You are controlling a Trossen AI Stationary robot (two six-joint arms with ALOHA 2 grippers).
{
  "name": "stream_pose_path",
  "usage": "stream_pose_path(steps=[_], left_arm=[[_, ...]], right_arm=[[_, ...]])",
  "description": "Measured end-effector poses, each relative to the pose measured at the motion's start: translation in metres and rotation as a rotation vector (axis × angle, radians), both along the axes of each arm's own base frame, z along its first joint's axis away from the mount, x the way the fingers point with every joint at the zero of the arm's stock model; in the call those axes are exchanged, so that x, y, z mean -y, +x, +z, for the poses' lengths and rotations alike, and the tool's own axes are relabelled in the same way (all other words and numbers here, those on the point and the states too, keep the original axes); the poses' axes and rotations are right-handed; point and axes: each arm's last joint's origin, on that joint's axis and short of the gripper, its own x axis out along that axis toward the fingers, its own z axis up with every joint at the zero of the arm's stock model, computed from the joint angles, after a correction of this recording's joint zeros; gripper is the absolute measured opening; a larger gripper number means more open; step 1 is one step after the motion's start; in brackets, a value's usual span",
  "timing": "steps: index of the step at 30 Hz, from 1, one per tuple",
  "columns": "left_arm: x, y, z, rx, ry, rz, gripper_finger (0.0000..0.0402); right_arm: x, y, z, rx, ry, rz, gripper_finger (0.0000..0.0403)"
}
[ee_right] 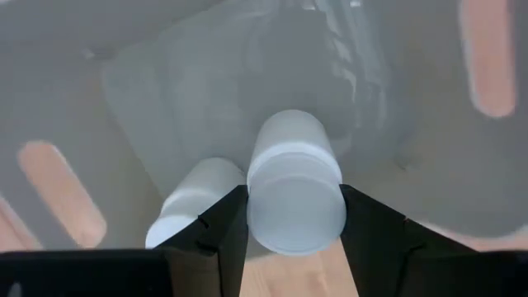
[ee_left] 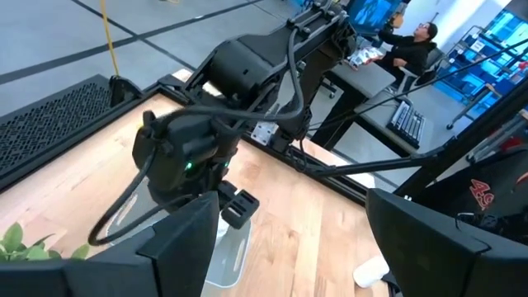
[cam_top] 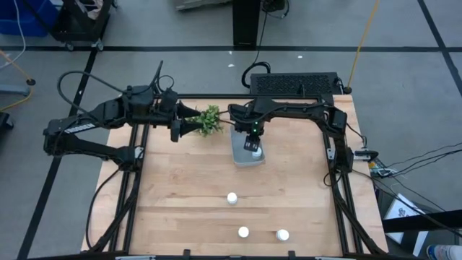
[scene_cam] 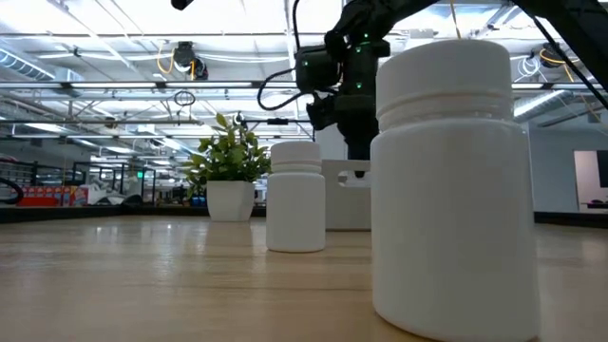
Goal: Pick and place pill bottles into a basket
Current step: Put the white pill bottle into the gray bin
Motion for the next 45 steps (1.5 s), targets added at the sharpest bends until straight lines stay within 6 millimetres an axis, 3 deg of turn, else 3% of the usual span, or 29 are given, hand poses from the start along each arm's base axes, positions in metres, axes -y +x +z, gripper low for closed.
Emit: stream_pose_path(steps=[21, 37, 45], left_arm=[[0.0001, -0.0005, -0.0016, -0.017, -0.002, 0.001, 0.031], [-0.0007, -0.0006, -0.0066, -0.068, -0.001, 0.025, 0.031], [-0.001, -0.0006, -0.0066, -0.068, 0.0, 0.034, 0.031]], right_arm=[[-0.0026, 0.003, -0.0088, -0.011, 0.047, 0.014, 0.0167], [-0.0027, 0.0029, -0.0088, -0.019, 0.027, 0.002, 0.0222], [-0.0023, -0.0015, 0.0004, -0.023, -0.023, 0.004, 0.0255]])
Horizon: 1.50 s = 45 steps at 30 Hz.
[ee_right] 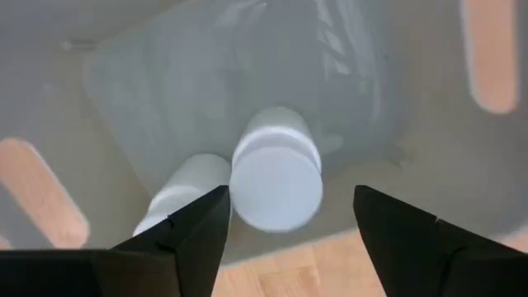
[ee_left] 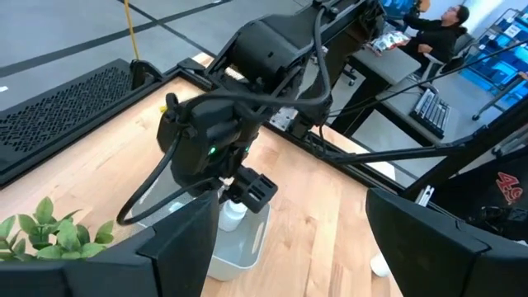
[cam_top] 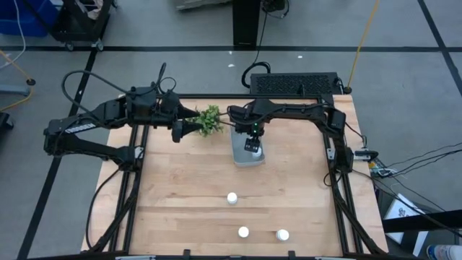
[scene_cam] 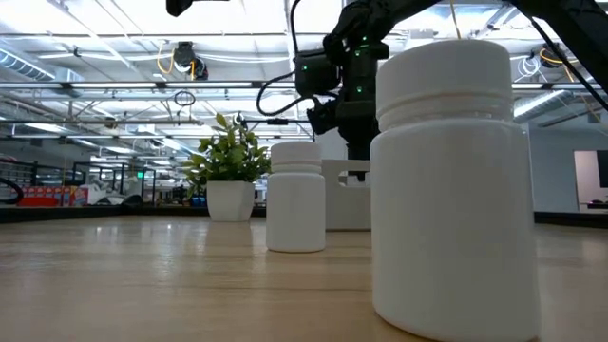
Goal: Pick and place pill bottles into a basket
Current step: Put the white pill bottle into the gray bin
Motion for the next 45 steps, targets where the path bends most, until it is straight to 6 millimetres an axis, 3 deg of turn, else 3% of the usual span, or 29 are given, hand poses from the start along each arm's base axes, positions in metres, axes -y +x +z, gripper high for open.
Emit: stream_pose_path(steps=[8, 13, 20, 26, 30, 39, 45], left_arm=[[-0.001, 0.0, 0.0, 0.0, 0.009, 0.024, 0.031], [-0.001, 0.0, 0.0, 0.001, 0.003, 0.025, 0.031], [-0.001, 0.01, -0.006, -0.02, -0.094, 0.004, 0.031], [0.004, 0.036, -0.021, -0.08, -0.156, -0.035, 0.031], [0.014, 0.052, -0.032, -0.117, -0.176, -0.12, 0.031], [0.045, 0.081, -0.047, -0.142, -0.222, -0.256, 0.031], [0.068, 0.098, -0.063, -0.182, -0.175, -0.291, 0.031]], right_arm=[[-0.002, -0.008, 0.027, 0.07, -0.034, -0.011, 0.0272], [-0.005, -0.021, 0.055, 0.135, -0.06, -0.077, 0.0271], [-0.015, -0.041, 0.116, 0.426, -0.057, -0.271, 0.0281], [-0.033, -0.066, 0.18, 0.787, -0.019, -0.417, 0.0288], [-0.051, -0.085, 0.209, 0.935, -0.009, -0.454, 0.0287], [-0.087, -0.113, 0.243, 1.12, -0.014, -0.446, 0.0286], [-0.113, -0.114, 0.253, 1.2, 0.079, -0.383, 0.0287]])
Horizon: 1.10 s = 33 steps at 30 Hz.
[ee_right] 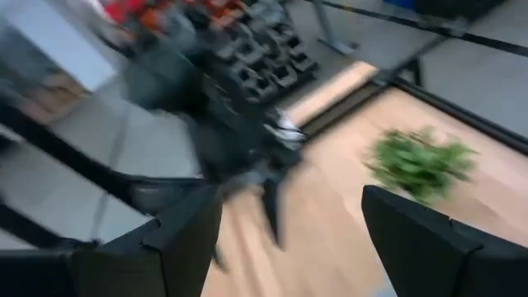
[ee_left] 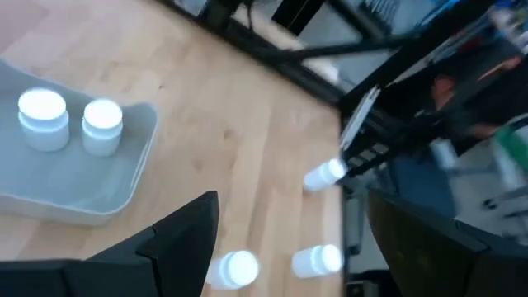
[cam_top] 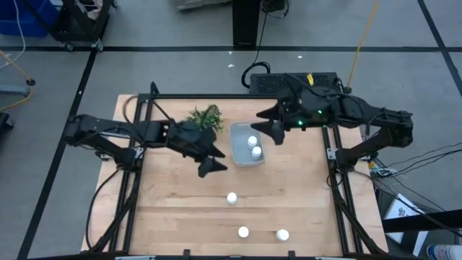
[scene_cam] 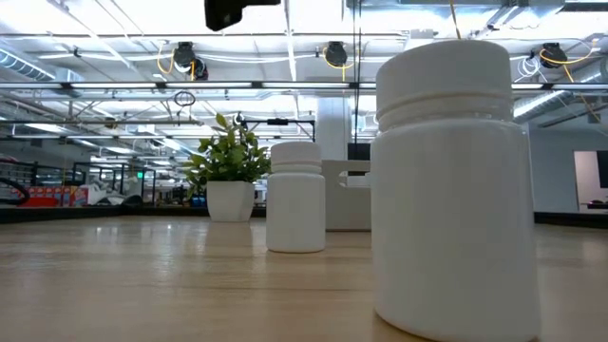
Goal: Pick and place pill bottles into a basket
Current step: Put the white pill bottle into the gray bin
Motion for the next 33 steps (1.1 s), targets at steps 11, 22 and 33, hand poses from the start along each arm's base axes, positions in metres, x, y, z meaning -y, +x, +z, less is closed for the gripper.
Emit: stream_pose_path(steps=[11, 22, 33], left_arm=[[0.039, 0.026, -0.053, -0.177, 0.183, -0.11, 0.031], [0.058, 0.034, -0.079, -0.252, 0.272, -0.169, 0.031], [0.066, 0.065, -0.07, -0.327, 0.39, -0.242, 0.031]], right_arm=[[-0.04, -0.003, 0.026, 0.256, -0.086, 0.143, 0.0279], [-0.057, -0.016, -0.003, 0.273, -0.05, 0.079, 0.0276], [-0.051, -0.045, -0.041, 0.541, 0.073, 0.071, 0.0278]])
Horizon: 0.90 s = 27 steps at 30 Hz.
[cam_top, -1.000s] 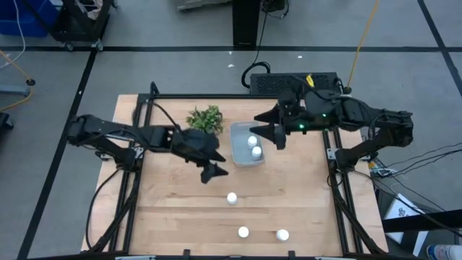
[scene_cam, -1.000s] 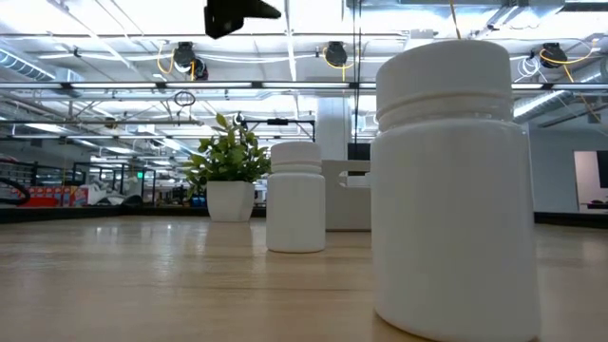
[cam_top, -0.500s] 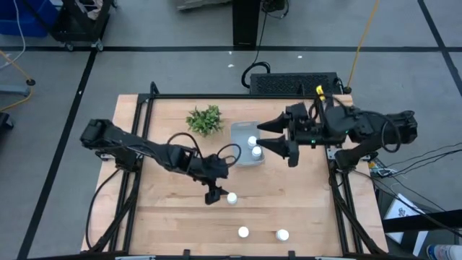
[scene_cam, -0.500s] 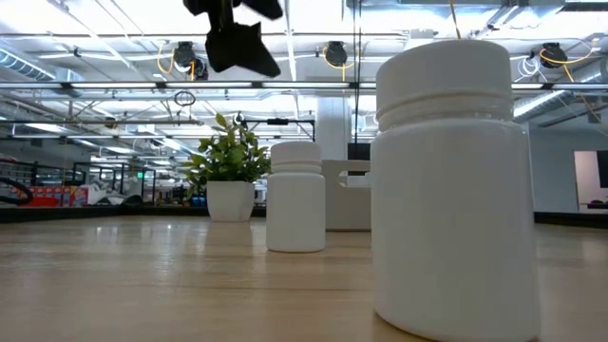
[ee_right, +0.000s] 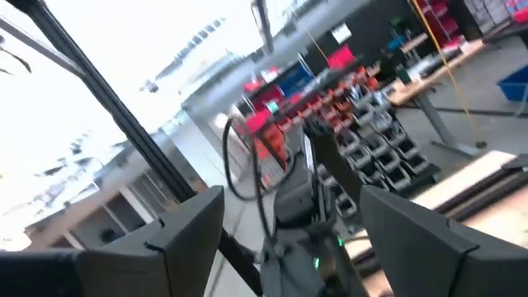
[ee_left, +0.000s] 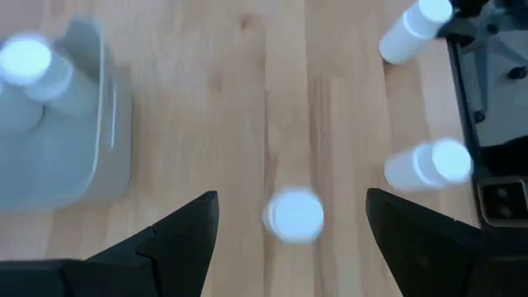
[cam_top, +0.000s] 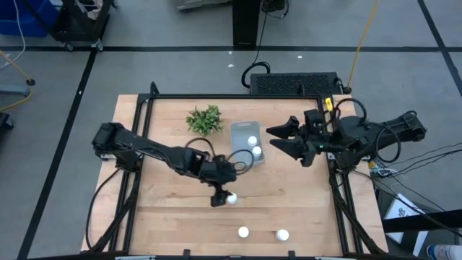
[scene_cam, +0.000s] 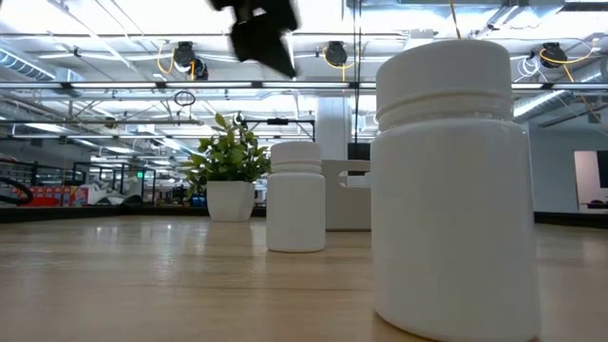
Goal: Pick and place pill bottles into a basket
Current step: Put the white pill bottle into the gray bin
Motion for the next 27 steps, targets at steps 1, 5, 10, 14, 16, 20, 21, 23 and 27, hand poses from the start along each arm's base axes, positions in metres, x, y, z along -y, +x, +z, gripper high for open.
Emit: stream_pose_path(steps=[1, 5, 10, 14, 16, 20, 21, 23, 27], left_arm=[[0.001, 0.004, -0.001, -0.023, 0.014, -0.006, 0.031], [0.005, 0.018, -0.014, -0.106, 0.031, -0.053, 0.031], [0.012, 0.022, -0.026, -0.177, 0.011, -0.082, 0.031], [0.017, 0.023, -0.028, -0.166, 0.028, -0.081, 0.031], [0.02, 0.024, -0.035, -0.182, 0.041, -0.081, 0.031], [0.026, 0.026, -0.042, -0.188, 0.043, -0.086, 0.031], [0.028, 0.028, -0.042, -0.173, 0.043, -0.088, 0.031], [0.029, 0.028, -0.043, -0.174, 0.049, -0.087, 0.031], [0.028, 0.029, -0.047, -0.178, 0.069, -0.076, 0.031]], right_arm=[[0.0, -0.002, -0.002, 0.026, 0.006, 0.003, 0.0277], [0.0, -0.013, -0.008, 0.123, 0.012, 0.013, 0.0277], [-0.002, -0.023, -0.012, 0.179, 0.01, 0.027, 0.0275], [-0.005, -0.026, -0.014, 0.167, 0.001, -0.002, 0.0275], [-0.006, -0.026, -0.014, 0.162, -0.011, -0.025, 0.0275], [-0.006, -0.027, -0.014, 0.162, -0.02, -0.026, 0.0274], [-0.006, -0.027, -0.014, 0.162, -0.021, -0.026, 0.0274], [-0.006, -0.027, -0.014, 0.161, -0.021, -0.025, 0.0274], [-0.006, -0.027, -0.014, 0.161, -0.021, -0.023, 0.0274]])
